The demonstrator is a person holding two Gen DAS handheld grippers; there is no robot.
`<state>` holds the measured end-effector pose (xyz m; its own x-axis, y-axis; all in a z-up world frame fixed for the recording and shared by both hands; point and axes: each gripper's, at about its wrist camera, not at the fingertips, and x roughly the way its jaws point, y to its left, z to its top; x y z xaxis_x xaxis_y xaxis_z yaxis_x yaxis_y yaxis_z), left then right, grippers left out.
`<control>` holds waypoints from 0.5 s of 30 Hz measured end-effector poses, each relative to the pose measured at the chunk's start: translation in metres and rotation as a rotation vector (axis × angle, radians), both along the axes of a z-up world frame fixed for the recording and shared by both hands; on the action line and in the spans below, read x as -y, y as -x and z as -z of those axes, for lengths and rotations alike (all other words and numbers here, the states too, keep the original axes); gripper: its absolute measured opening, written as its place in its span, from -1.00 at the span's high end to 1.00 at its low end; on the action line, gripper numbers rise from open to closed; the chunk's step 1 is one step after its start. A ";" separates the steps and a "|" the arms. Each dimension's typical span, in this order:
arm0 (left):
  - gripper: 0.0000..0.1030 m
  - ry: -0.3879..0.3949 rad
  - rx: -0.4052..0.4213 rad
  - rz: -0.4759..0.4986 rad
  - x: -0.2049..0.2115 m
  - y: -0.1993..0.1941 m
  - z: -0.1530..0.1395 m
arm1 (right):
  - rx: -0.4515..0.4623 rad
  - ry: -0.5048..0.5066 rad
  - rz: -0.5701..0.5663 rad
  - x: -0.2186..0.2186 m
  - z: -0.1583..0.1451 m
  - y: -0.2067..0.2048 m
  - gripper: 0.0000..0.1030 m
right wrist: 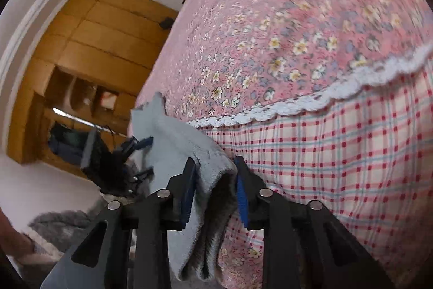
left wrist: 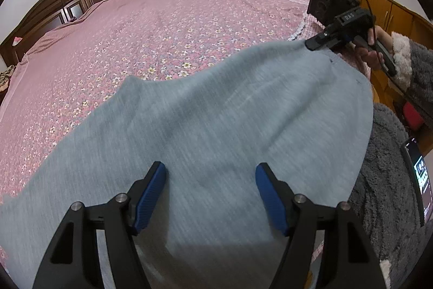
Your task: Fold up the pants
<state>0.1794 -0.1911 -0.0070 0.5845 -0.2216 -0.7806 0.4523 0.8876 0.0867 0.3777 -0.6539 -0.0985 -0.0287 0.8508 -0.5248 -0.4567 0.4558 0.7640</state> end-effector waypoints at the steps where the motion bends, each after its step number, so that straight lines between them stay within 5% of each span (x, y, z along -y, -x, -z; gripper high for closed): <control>1: -0.41 -0.002 0.001 0.000 0.001 0.001 0.000 | 0.031 0.009 0.004 -0.002 -0.005 0.002 0.64; 8: -0.41 -0.005 0.006 -0.008 0.005 0.002 -0.005 | 0.255 0.061 -0.014 -0.006 -0.065 0.008 0.80; 15: -0.41 0.001 0.029 0.032 0.033 0.002 -0.012 | 0.211 0.210 -0.038 -0.014 -0.074 -0.044 0.80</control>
